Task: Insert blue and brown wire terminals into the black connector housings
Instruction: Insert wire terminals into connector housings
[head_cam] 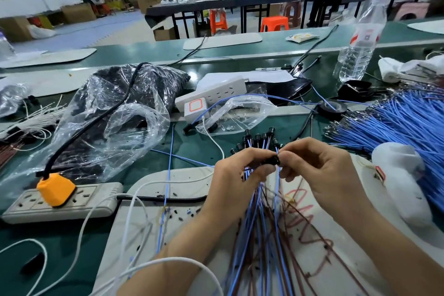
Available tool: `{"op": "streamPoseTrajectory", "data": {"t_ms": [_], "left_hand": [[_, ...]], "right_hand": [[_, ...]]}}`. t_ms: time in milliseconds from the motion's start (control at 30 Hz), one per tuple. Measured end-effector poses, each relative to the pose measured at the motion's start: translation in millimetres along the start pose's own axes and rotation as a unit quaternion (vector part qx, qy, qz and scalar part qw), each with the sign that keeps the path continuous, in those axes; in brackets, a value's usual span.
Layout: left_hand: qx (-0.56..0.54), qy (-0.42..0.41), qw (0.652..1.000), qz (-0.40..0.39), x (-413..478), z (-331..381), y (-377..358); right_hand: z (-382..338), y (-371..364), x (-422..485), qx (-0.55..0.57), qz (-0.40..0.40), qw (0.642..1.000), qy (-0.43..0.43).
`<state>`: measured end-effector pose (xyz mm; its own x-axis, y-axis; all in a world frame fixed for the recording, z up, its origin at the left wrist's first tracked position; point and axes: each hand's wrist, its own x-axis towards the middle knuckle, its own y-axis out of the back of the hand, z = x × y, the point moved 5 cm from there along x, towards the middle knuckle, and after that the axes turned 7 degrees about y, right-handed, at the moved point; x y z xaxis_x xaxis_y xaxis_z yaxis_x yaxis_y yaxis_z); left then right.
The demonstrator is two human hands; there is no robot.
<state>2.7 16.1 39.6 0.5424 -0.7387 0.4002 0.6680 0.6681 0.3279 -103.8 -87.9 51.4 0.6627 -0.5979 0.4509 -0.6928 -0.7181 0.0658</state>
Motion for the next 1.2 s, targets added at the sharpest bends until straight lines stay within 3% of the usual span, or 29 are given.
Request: {"op": "streamPoseTrajectory", "data": {"t_ms": [167,500,733,1200], "left_hand": [[-0.04,0.046,0.998,-0.017,-3,-3,-2],[-0.064,0.099,0.991,-0.057,-2,-14,-3],[-0.063,0.107,0.99,-0.074,-2,-13,-4],[-0.2,0.154,0.962,-0.103,-5,-17,-14]], "right_hand": [[7,-3,-2,0.093,0.0,0.994,-0.053],[12,0,2,0.025,-0.085,0.993,-0.076],[20,3,0,0.118,-0.115,0.967,-0.191],[17,4,-1,0.118,-0.151,0.963,-0.189]]}}
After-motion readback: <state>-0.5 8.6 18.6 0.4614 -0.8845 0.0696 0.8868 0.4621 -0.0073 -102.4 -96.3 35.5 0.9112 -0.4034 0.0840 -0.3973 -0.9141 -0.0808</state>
